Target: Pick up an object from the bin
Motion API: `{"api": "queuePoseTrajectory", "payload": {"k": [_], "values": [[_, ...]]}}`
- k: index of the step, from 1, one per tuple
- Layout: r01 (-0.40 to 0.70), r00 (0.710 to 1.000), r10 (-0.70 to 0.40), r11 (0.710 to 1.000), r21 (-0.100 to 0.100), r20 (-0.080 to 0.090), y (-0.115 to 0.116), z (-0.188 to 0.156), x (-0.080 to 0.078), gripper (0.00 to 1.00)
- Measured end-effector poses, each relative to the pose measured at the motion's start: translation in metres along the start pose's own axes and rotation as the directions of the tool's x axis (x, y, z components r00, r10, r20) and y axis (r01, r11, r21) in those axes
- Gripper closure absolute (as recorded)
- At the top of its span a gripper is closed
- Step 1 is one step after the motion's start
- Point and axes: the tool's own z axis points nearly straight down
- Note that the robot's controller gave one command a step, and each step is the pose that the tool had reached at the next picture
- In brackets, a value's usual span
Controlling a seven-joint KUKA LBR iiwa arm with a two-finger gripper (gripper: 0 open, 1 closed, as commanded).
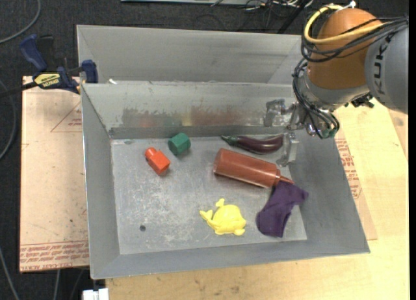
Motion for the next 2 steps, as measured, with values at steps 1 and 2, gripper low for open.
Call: {"api": "queuePoseTrajectory", "payload": {"k": [1,2], "values": [[0.097,0.995,-0.097,0.995,-0.003,-0.003,0.008,0.062,0.014,0.00],[-0.007,1.000,0.007,1.000,-0.004,-0.008,0.008,0.103,0.017,0.00]]}}
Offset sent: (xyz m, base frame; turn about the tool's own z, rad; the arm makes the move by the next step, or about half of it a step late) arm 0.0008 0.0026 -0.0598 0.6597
